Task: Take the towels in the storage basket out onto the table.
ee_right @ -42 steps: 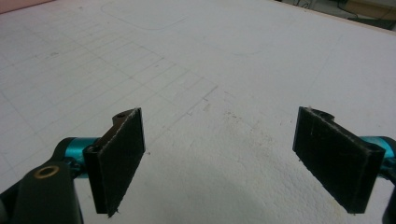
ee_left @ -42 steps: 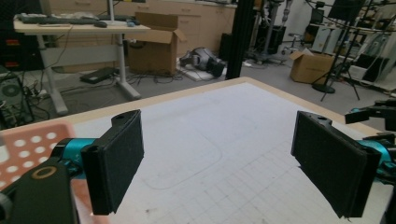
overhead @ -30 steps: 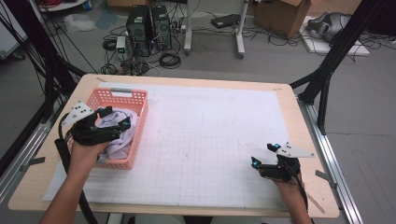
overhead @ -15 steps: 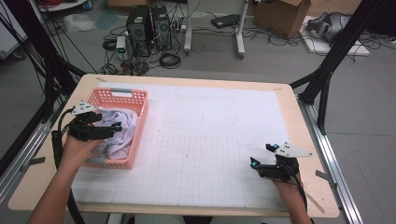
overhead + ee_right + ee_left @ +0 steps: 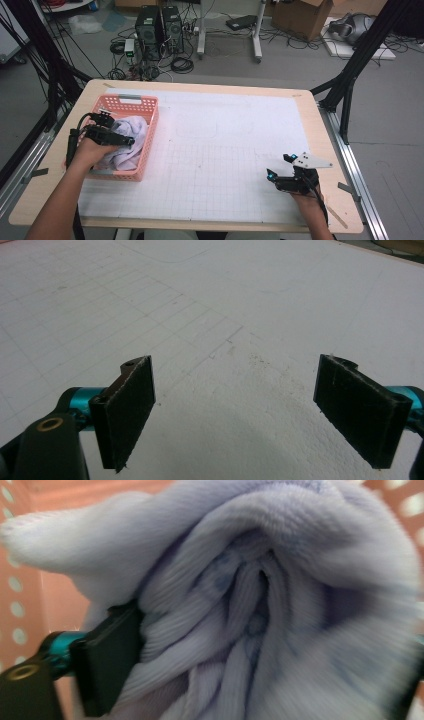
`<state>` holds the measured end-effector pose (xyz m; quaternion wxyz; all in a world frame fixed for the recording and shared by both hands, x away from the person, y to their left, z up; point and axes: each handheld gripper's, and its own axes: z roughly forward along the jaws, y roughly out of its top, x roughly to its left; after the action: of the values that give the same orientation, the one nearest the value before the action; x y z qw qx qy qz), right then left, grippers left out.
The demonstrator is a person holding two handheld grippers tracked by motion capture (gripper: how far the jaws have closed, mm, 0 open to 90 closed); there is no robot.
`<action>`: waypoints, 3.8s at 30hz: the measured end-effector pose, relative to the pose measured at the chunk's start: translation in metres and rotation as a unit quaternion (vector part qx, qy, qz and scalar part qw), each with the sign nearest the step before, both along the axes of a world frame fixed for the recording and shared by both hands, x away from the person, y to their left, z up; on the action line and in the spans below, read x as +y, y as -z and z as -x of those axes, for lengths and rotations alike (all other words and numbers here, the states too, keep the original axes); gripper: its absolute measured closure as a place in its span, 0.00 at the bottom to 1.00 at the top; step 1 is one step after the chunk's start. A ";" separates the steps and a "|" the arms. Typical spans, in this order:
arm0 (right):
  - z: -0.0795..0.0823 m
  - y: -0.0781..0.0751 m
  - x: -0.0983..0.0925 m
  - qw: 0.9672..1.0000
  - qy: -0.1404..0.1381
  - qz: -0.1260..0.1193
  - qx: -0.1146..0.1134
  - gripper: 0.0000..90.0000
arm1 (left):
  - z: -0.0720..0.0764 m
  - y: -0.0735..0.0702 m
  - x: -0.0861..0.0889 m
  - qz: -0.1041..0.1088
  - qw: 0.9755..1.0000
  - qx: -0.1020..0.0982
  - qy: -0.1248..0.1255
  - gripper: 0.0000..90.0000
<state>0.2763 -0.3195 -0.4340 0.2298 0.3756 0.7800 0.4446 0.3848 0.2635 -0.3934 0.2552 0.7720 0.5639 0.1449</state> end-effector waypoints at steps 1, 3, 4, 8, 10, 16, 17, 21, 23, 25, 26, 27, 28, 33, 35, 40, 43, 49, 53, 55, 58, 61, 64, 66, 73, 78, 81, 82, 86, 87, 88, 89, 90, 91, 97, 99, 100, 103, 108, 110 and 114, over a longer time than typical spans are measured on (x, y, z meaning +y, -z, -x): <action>0.000 0.000 0.000 1.000 -0.001 0.000 -0.001 0.18 | -0.002 0.002 0.000 -0.003 1.000 0.005 0.003 0.08; 0.000 0.000 0.000 1.000 -0.001 0.001 -0.001 0.18 | -0.006 0.008 -0.002 -0.009 1.000 0.013 0.005 0.06; 0.000 0.000 0.000 1.000 -0.001 0.001 -0.001 0.18 | -0.008 0.010 -0.002 -0.013 1.000 0.018 0.004 0.05; 0.000 0.000 0.000 1.000 -0.003 0.002 0.000 0.18 | -0.012 0.018 -0.004 -0.023 0.999 0.025 0.004 0.02; 0.000 0.000 0.000 1.000 -0.003 0.002 0.000 0.18 | -0.013 0.022 -0.004 -0.024 0.999 0.028 0.005 0.02; 0.000 0.000 0.001 1.000 -0.002 0.003 -0.003 0.18 | -0.014 0.024 -0.001 -0.040 0.999 0.015 -0.005 0.18; 0.001 -0.001 0.000 1.000 -0.001 0.003 -0.008 0.18 | -0.012 0.023 0.000 -0.042 0.999 0.008 -0.006 0.22; 0.001 -0.002 0.000 1.000 0.000 0.000 -0.010 0.18 | -0.009 0.020 0.007 -0.020 1.000 -0.005 -0.009 0.39; 0.001 -0.002 0.000 1.000 0.001 -0.001 -0.009 0.18 | -0.008 0.017 0.011 0.000 1.000 -0.004 -0.013 0.45; 0.001 -0.002 0.000 1.000 0.003 -0.001 -0.010 0.18 | -0.006 0.014 0.015 0.020 1.000 -0.009 -0.019 0.50; 0.001 -0.002 0.000 1.000 0.003 -0.001 -0.010 0.18 | -0.006 0.014 0.015 0.020 1.000 -0.009 -0.019 0.52; 0.001 -0.002 -0.001 1.000 0.005 -0.003 -0.012 0.18 | -0.005 0.010 0.018 0.037 0.999 -0.021 -0.021 0.53; 0.001 -0.002 -0.001 1.000 0.005 -0.003 -0.012 0.18 | -0.005 0.010 0.018 0.037 0.999 -0.021 -0.021 0.54; 0.002 -0.003 -0.002 1.000 0.009 -0.006 -0.009 0.18 | 0.002 -0.001 0.028 0.065 0.993 -0.089 -0.031 0.57; 0.002 -0.002 -0.002 1.000 0.009 -0.005 -0.007 0.18 | 0.006 -0.005 0.031 0.073 0.990 -0.116 -0.032 0.57; 0.002 -0.002 -0.001 1.000 0.008 -0.004 -0.008 0.18 | 0.017 -0.017 0.039 0.094 0.977 -0.190 -0.024 0.57; 0.001 -0.002 -0.001 1.000 0.008 -0.004 -0.009 0.18 | 0.023 -0.023 0.044 0.104 0.967 -0.232 -0.023 0.57; 0.001 -0.002 -0.001 1.000 0.008 -0.004 -0.009 0.18 | 0.035 -0.028 0.051 0.124 0.944 -0.306 -0.002 0.56; 0.002 -0.002 -0.001 1.000 0.008 -0.005 -0.008 0.18 | 0.041 -0.029 0.053 0.146 0.931 -0.336 0.007 0.56; 0.002 -0.002 -0.001 1.000 0.007 -0.005 -0.009 0.18 | 0.044 -0.030 0.053 0.155 0.923 -0.352 0.017 0.56; 0.001 -0.002 -0.001 1.000 0.006 -0.003 -0.008 0.18 | 0.047 -0.033 0.052 0.157 0.916 -0.368 0.028 0.56; 0.001 -0.002 0.000 1.000 0.004 -0.004 -0.008 0.18 | 0.052 -0.039 0.050 0.181 0.902 -0.389 0.040 0.56; 0.001 -0.002 0.000 1.000 0.004 -0.004 -0.008 0.18 | 0.054 -0.044 0.047 0.191 0.895 -0.399 0.048 0.56; 0.001 -0.002 0.000 1.000 0.003 -0.004 -0.010 0.18 | 0.058 -0.051 0.043 0.200 0.888 -0.409 0.066 0.56; 0.001 -0.002 0.000 1.000 0.003 -0.005 -0.010 0.18 | 0.063 -0.065 0.029 0.230 0.870 -0.427 0.096 0.56; 0.002 -0.003 0.001 1.000 0.001 -0.006 -0.012 0.18 | 0.064 -0.075 0.016 0.243 0.859 -0.433 0.126 0.56; 0.002 -0.003 0.001 1.000 0.001 -0.006 -0.013 0.18 | 0.064 -0.082 -0.001 0.253 0.853 -0.430 0.155 0.55; 0.002 -0.003 0.001 1.000 0.001 -0.006 -0.013 0.18 | 0.064 -0.082 -0.001 0.253 0.853 -0.430 0.155 0.55; 0.002 -0.003 0.001 1.000 0.001 -0.007 -0.014 0.18 | 0.062 -0.086 -0.017 0.261 0.847 -0.427 0.176 0.55; 0.002 -0.003 0.001 1.000 0.001 -0.008 -0.014 0.18 | 0.061 -0.087 -0.025 0.264 0.846 -0.423 0.189 0.55; 0.002 -0.003 0.001 1.000 0.001 -0.008 -0.014 0.18 | 0.061 -0.087 -0.025 0.264 0.846 -0.423 0.189 0.55; 0.002 -0.003 0.001 1.000 0.000 -0.007 -0.014 0.18 | 0.060 -0.088 -0.035 0.269 0.843 -0.420 0.203 0.55; 0.002 -0.003 0.001 1.000 0.000 -0.007 -0.014 0.18 | 0.060 -0.088 -0.035 0.269 0.843 -0.420 0.203 0.55; 0.002 -0.003 0.001 1.000 0.000 -0.007 -0.014 0.18 | 0.059 -0.088 -0.044 0.273 0.841 -0.413 0.219 0.55; 0.003 -0.003 0.001 1.000 -0.001 -0.007 -0.014 0.18 | 0.056 -0.085 -0.078 0.282 0.836 -0.399 0.252 0.55; 0.002 -0.003 0.001 1.000 -0.001 -0.007 -0.013 0.18 | 0.055 -0.083 -0.090 0.286 0.834 -0.394 0.261 0.55; 0.002 -0.003 0.001 1.000 -0.001 -0.007 -0.012 0.18 | 0.055 -0.083 -0.090 0.286 0.834 -0.394 0.261 0.55; 0.002 -0.003 0.001 1.000 -0.001 -0.007 -0.012 0.18 | 0.051 -0.075 -0.119 0.282 0.838 -0.372 0.281 0.54; 0.002 -0.003 0.000 1.000 -0.001 -0.008 -0.014 0.18 | 0.045 -0.064 -0.150 0.277 0.848 -0.346 0.290 0.54; 0.002 -0.003 0.000 1.000 -0.001 -0.009 -0.013 0.18 | 0.040 -0.056 -0.165 0.282 0.854 -0.331 0.287 0.54; 0.001 -0.002 -0.001 1.000 0.001 -0.008 -0.009 0.18 | 0.029 -0.037 -0.192 0.271 0.870 -0.304 0.278 0.53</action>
<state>0.2751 -0.3210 -0.4316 0.2342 0.3739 0.7743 0.4537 0.3555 0.0715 -0.3566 0.6430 0.7150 0.2377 0.1368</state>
